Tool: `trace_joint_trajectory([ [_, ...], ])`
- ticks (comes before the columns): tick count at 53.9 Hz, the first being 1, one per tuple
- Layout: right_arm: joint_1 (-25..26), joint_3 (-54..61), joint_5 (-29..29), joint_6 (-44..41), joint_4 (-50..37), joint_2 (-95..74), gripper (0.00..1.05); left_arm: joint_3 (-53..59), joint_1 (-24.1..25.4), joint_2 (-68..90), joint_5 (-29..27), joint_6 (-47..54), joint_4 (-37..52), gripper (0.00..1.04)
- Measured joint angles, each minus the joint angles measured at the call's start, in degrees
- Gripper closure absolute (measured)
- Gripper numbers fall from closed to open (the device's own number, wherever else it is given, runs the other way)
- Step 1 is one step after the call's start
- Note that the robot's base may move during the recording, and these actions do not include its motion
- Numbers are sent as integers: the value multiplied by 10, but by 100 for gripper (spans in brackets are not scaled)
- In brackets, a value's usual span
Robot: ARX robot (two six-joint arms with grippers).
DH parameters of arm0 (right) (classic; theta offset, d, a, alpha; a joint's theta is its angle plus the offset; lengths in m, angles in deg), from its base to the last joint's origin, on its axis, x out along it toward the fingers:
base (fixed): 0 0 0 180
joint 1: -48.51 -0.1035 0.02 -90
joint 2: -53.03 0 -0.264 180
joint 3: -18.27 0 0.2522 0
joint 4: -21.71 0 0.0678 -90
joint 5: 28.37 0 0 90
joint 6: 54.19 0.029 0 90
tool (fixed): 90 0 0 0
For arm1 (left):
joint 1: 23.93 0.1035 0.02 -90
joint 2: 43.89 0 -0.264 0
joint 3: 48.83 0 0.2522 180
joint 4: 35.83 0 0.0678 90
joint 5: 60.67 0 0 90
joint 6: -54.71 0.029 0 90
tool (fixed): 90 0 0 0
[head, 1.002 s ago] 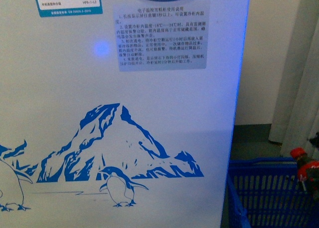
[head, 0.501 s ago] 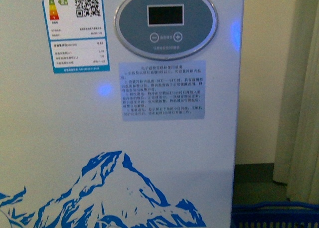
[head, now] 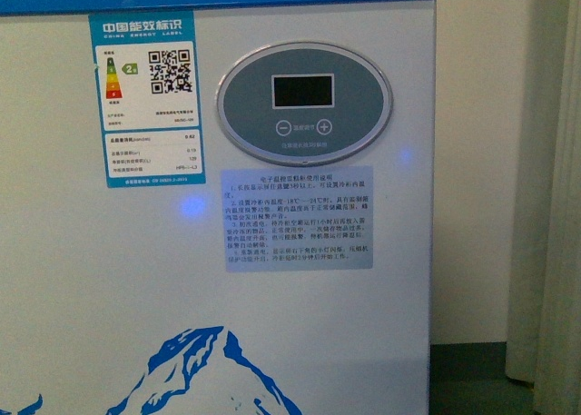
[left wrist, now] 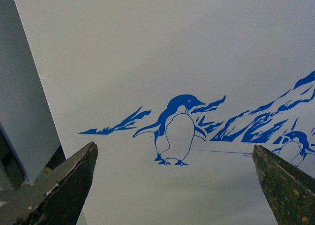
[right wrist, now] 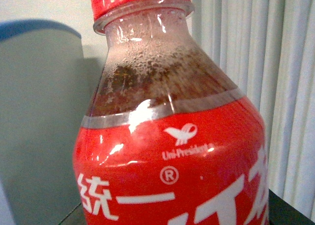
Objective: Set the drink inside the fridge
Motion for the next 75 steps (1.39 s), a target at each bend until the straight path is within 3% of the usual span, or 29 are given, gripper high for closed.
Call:
trace_joint_trajectory([
  [16, -14, 38, 19, -43, -15, 31, 62, 0, 0, 0, 0, 0, 0, 8],
  [75, -14, 38, 18, -48, -14, 33, 62, 0, 0, 0, 0, 0, 0, 8],
])
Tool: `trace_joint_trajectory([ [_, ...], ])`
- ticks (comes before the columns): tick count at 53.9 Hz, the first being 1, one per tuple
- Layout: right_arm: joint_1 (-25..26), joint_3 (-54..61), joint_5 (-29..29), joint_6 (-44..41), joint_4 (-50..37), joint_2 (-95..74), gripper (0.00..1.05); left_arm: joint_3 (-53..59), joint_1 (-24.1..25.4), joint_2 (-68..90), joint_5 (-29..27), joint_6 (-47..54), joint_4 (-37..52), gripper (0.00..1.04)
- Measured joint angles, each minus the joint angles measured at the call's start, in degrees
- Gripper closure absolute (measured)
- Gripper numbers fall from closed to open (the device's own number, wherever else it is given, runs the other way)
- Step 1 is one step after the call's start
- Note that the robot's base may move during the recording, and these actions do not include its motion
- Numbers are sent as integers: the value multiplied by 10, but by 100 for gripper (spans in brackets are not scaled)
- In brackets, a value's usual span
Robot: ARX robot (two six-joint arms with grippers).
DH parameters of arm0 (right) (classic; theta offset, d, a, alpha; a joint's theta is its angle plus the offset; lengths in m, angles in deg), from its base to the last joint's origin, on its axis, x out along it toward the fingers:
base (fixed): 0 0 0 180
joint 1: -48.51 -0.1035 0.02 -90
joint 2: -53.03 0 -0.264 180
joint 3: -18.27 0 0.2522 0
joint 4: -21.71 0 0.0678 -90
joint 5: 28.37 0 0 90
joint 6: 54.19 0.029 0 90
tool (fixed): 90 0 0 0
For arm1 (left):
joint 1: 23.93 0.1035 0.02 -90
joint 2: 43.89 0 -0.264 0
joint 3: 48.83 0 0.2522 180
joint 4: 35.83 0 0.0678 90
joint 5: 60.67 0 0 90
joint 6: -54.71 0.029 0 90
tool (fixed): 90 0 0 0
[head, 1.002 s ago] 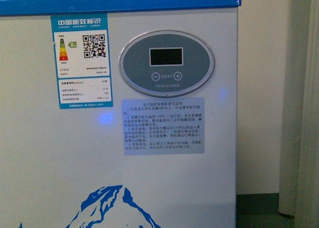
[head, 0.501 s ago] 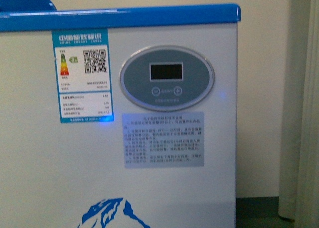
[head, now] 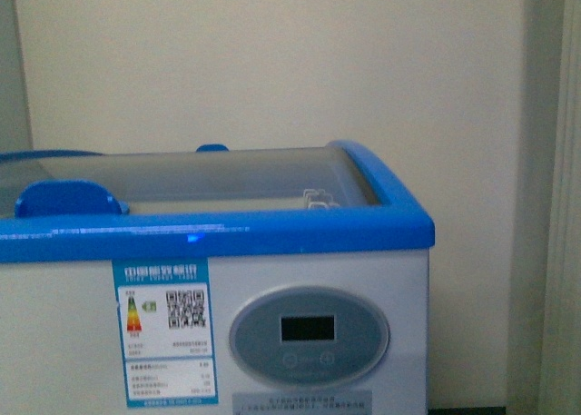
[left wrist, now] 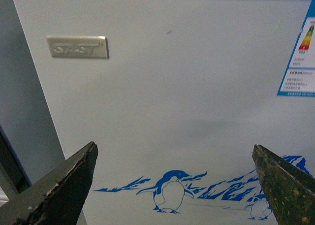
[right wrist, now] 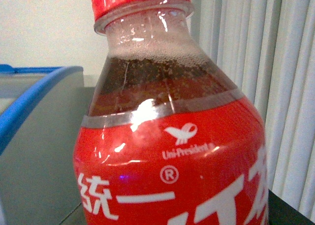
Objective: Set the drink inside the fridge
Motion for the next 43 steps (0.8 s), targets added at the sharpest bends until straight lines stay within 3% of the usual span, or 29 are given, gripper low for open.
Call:
trace_joint_trajectory([
  [35, 0, 0, 0, 0, 0, 0, 63, -1, 2, 11, -3, -19, 9, 8],
  [43, 0, 0, 0, 0, 0, 0, 63, -19, 73, 152, 89, -39, 152, 8],
])
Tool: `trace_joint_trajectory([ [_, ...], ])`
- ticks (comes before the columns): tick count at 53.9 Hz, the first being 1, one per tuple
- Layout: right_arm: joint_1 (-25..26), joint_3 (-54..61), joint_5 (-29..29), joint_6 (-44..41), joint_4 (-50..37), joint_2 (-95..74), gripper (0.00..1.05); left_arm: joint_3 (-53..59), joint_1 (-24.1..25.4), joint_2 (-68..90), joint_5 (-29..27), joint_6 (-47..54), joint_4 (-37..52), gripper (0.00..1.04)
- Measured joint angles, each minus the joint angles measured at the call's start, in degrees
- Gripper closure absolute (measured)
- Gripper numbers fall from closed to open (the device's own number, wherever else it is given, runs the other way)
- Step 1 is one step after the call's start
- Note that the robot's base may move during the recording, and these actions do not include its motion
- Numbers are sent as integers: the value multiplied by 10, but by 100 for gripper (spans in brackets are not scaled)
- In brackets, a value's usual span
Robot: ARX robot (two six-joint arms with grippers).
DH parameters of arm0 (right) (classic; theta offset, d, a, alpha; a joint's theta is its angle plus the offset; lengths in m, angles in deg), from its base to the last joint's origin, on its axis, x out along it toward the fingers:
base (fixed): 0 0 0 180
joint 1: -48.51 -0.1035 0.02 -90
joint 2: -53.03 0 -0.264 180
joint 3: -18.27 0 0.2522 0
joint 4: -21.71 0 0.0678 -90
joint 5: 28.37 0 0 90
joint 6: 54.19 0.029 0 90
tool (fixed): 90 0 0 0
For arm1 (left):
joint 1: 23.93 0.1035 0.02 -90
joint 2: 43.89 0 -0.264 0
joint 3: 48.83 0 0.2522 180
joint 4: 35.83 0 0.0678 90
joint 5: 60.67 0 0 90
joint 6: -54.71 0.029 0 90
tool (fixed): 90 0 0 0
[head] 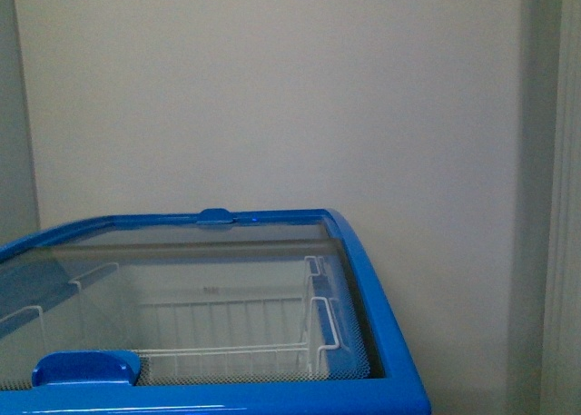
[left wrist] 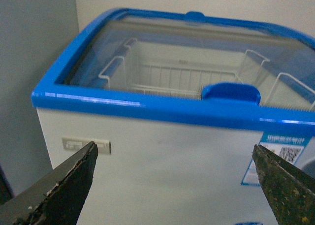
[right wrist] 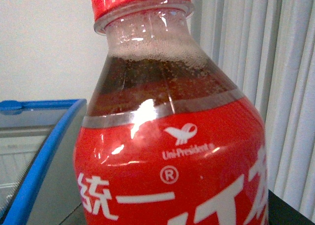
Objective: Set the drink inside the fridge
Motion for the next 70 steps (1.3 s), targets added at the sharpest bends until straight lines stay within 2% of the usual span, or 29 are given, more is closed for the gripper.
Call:
trace_joint_trajectory([
  [6, 0, 0, 0, 0, 0, 0, 63, -61, 78, 200, 122, 51, 187, 8],
  [10, 0, 0, 2, 0, 0, 0, 63, -123, 90, 336, 188, 109, 288, 8],
  [15, 0, 0, 0, 0, 0, 0, 63, -179, 86, 436, 245, 180, 313, 8],
  [23, 0, 0, 1, 0, 0, 0, 63, -299, 65, 578, 357, 342, 240, 8],
  [32, 0, 0, 1, 0, 0, 0, 63, -365, 47, 640, 388, 440, 202, 8],
  [37, 0, 0, 0, 0, 0, 0, 63, -392, 40, 654, 414, 487, 144, 8],
  [46, 0, 0, 1, 0, 0, 0, 63, -463, 28, 683, 433, 601, -47, 8],
  [52, 0, 0, 0, 0, 0, 0, 63, -501, 22, 704, 421, 640, -117, 8],
  [70, 0, 0, 0, 0, 0, 0, 63, -575, -3, 781, 363, 709, -146, 8],
])
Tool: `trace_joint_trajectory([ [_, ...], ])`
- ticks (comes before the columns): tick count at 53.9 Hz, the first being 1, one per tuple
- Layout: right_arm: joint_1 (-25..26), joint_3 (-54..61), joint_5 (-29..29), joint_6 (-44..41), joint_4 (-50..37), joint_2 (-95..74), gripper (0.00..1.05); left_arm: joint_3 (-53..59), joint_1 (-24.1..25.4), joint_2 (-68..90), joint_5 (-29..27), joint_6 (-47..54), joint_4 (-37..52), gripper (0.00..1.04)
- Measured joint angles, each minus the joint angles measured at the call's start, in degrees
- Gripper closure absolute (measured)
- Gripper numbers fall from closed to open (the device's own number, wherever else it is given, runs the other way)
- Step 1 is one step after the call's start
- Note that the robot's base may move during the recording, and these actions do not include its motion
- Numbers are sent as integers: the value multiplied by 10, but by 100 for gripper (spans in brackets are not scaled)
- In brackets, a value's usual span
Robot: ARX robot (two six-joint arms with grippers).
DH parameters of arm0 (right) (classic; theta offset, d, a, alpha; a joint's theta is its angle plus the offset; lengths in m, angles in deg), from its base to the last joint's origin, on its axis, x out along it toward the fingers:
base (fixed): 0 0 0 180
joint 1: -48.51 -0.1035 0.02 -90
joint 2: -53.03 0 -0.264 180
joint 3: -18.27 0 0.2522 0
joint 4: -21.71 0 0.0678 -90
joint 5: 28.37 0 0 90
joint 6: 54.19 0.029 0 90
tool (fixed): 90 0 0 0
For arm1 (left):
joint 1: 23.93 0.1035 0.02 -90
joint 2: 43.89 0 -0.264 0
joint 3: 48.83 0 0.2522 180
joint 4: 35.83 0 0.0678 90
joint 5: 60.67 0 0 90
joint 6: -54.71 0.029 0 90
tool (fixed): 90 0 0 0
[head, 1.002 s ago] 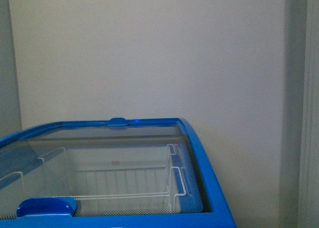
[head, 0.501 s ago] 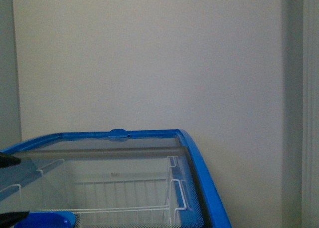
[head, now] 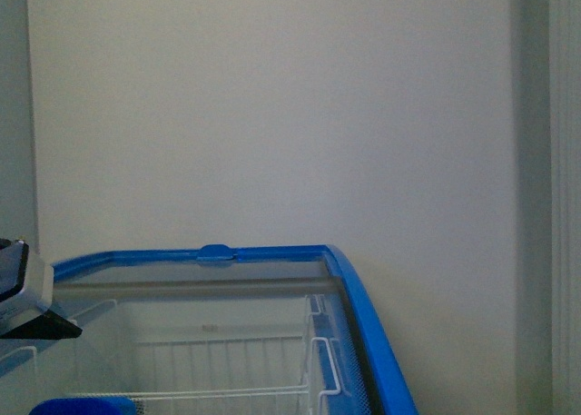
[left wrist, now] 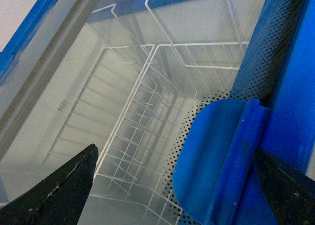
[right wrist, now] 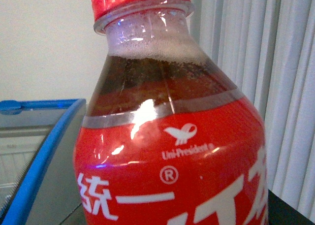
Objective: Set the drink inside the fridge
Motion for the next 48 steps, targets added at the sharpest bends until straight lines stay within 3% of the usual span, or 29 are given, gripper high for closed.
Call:
trace_joint_trajectory([
  [23, 0, 0, 0, 0, 0, 0, 63, -173, -32, 132, -38, 15, 21, 8],
  [31, 0, 0, 0, 0, 0, 0, 63, -309, -63, 221, -114, 24, 48, 8],
  [38, 0, 0, 0, 0, 0, 0, 63, -402, -96, 309, -201, 21, 175, 8],
  [48, 0, 0, 0, 0, 0, 0, 63, -411, -122, 332, -273, -23, 343, 8],
])
